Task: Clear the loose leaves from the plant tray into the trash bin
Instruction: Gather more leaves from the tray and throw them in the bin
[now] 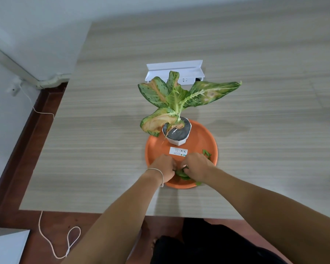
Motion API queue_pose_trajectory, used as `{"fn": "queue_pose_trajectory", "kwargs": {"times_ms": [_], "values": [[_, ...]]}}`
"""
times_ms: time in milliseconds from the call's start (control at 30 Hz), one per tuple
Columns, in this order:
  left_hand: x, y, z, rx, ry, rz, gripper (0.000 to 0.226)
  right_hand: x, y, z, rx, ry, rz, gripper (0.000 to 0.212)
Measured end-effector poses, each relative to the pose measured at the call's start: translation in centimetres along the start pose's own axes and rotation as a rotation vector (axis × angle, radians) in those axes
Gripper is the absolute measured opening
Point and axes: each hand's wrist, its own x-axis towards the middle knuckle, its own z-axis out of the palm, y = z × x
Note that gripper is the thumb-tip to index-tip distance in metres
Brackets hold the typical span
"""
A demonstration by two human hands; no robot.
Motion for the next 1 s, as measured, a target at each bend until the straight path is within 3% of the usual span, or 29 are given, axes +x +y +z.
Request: {"fn": "queue_pose_trajectory", "kwargs": {"times_ms": [133, 400, 667, 1000], "values": [[0.0, -0.3, -0.9, -0.119, 0.095, -0.049, 0.013, 0.1, 0.5, -1.1, 0.151, 0.132, 0.05, 0.026], [-1.3, -2.0, -2.5, -0.236, 0.166, -0.147, 0.016, -0.9, 1.3, -4.1, 0.493, 0.327, 0.191, 0.017], [-4.1, -2.6, -2.8, -0.668, 0.293, -0.317, 0.007, -1.7, -0.1, -3.6, 0.743, 0.439, 0.308, 0.011], [-13.4, -10.0, -1.8, -0.86, 0.529, -0.4, 0.01, -0.7, -10.1, -1.0, 0.652, 0.368, 0.054, 0.01]]}}
